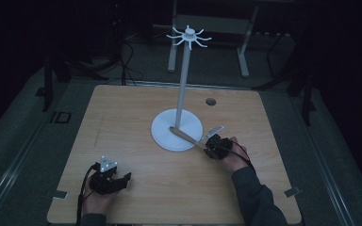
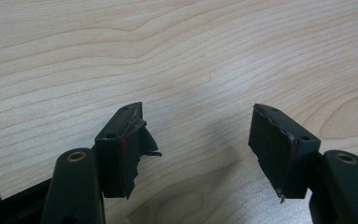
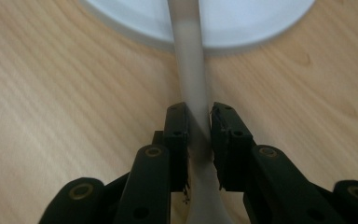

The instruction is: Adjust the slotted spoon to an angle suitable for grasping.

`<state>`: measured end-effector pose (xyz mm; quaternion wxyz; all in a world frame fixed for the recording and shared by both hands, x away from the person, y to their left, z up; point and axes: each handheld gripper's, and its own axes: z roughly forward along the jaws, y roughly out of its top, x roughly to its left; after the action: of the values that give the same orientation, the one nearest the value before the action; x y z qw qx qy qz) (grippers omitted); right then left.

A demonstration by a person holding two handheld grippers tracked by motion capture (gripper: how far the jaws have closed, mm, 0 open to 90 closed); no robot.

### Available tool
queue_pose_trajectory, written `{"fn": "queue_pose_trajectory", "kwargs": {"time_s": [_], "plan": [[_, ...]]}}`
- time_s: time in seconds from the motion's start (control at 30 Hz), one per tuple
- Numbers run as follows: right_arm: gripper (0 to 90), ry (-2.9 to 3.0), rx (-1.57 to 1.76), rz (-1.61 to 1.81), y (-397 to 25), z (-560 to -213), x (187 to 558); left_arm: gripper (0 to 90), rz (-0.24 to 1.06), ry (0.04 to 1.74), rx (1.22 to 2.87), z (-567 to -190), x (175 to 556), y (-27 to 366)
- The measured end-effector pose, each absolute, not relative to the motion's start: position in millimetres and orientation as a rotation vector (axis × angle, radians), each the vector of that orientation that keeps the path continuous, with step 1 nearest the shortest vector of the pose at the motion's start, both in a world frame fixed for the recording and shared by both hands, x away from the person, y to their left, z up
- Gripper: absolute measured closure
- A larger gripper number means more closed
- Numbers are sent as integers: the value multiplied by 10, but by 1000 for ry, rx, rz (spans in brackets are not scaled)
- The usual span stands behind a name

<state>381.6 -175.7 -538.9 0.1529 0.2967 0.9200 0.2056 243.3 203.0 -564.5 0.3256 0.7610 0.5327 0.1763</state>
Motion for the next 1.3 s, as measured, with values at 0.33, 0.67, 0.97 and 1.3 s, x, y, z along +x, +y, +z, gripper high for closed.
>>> {"fn": "queue_pose_trajectory", "kwargs": {"time_s": [0.33,0.67,0.97,1.3], "plan": [[779,2696,811,467,-1861,-5342,3715,362,465,1401,1992,-5644,2430,2039],[732,2793,784,396,-1788,-5238,3822,362,464,1399,1995,-5648,2437,2024],[700,2813,711,411,-1526,-5208,4047,361,461,1396,1994,-5647,2437,2027],[701,2849,737,394,-1409,-5385,4216,362,462,1395,1997,-5648,2436,2023]]}}
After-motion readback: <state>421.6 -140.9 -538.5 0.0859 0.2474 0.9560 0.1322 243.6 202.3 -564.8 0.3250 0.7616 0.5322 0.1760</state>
